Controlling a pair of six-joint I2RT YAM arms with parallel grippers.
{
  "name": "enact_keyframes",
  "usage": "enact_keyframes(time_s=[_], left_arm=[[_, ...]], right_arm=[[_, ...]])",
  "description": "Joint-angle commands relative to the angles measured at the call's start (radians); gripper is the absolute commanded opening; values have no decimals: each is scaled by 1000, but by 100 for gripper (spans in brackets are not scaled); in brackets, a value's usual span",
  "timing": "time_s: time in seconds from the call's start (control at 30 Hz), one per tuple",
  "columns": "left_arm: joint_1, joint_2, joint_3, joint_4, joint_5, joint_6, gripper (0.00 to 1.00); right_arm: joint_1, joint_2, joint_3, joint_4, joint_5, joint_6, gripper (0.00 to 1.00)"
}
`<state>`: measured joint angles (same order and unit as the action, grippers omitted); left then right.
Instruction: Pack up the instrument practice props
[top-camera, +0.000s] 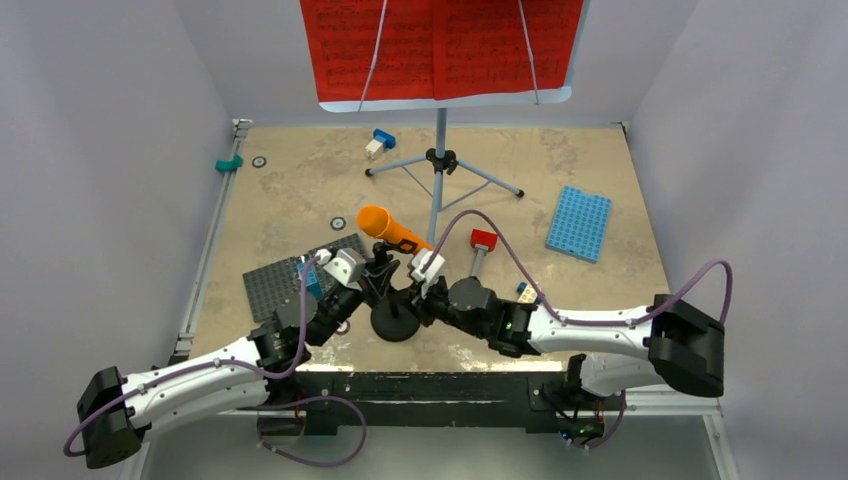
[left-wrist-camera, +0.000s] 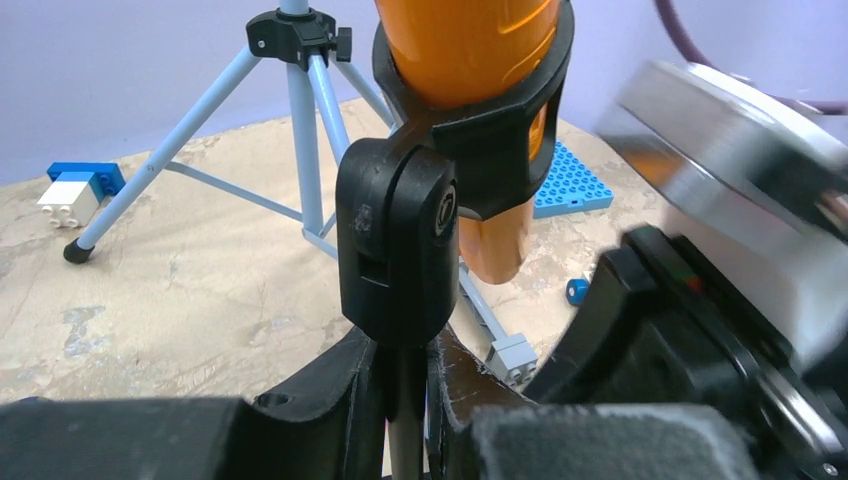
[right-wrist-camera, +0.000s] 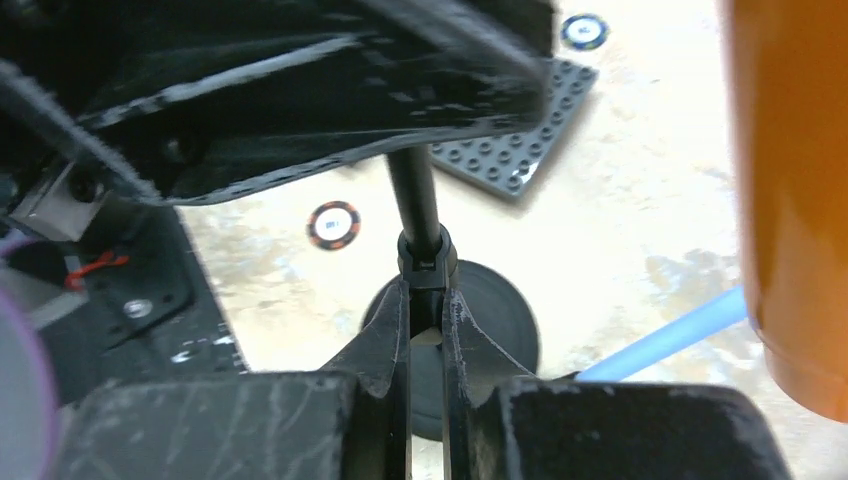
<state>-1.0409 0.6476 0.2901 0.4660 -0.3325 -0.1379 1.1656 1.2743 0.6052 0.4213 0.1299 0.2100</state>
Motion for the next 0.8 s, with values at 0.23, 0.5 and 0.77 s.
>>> enact_keyframes(time_s=[0.23,0.5,0.77], left_arm=[[-8,61,-22,-52,70,-85,0],[-8,51,-61,-32,65,-109,0],[-8,45,-62,-32,29,-88,0]], right_arm=[[215,183,-8,22,704,-491,0],[255,137,0,-105,642,-377,0],[251,11,66,-323,468,-111,56]])
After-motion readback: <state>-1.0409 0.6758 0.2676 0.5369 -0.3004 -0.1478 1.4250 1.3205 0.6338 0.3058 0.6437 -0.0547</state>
